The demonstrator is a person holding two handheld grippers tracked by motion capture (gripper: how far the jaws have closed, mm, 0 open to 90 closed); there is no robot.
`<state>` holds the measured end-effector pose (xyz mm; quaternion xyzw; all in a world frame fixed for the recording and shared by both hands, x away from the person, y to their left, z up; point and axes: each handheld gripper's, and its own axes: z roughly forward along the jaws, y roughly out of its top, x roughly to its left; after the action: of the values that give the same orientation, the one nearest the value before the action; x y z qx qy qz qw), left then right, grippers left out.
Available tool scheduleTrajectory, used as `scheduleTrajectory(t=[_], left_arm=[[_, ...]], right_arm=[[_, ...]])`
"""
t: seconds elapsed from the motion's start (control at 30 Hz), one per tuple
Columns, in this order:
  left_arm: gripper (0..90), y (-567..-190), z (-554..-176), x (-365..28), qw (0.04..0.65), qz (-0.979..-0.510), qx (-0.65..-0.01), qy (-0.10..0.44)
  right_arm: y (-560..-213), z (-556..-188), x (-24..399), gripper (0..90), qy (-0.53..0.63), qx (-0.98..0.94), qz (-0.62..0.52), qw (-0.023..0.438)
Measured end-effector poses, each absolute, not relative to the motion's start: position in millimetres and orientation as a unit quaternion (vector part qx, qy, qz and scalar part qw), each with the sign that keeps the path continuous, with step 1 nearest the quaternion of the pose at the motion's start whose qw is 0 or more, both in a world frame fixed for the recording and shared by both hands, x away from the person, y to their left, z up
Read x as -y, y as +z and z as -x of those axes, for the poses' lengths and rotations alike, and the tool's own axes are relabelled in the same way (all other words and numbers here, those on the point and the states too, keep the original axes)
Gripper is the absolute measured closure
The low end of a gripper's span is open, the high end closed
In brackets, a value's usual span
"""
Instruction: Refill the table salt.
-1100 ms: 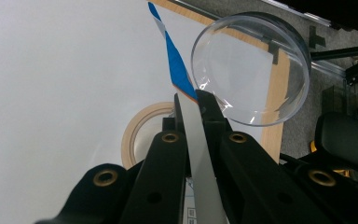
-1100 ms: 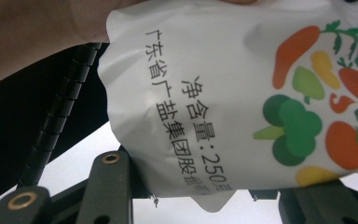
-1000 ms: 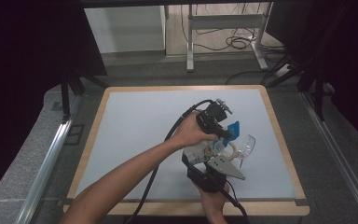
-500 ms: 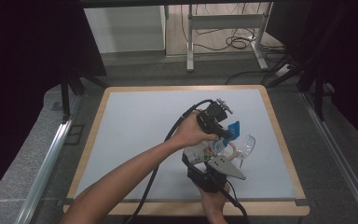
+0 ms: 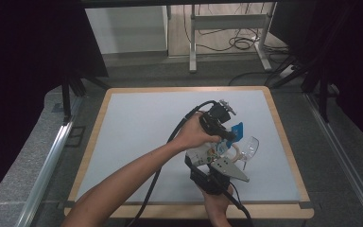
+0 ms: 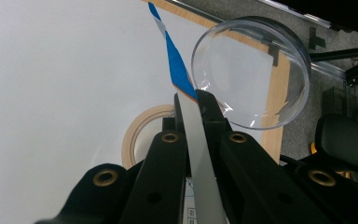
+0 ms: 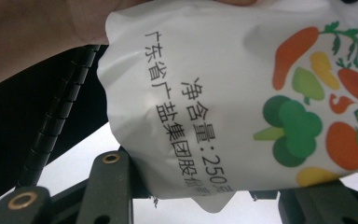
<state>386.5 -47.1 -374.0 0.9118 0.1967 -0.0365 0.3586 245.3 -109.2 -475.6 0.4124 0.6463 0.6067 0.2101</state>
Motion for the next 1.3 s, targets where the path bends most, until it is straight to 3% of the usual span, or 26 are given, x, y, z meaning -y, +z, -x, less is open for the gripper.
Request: scheduleTrajectory(t=[1.3], left_arm=[[90.0, -374.9, -387.5, 49.7, 0.356, -0.913, -0.195, -0.039]], right_arm=[[-476.4, -245.1, 109.4, 54.0, 0.608, -0.641, -0.418, 0.211]])
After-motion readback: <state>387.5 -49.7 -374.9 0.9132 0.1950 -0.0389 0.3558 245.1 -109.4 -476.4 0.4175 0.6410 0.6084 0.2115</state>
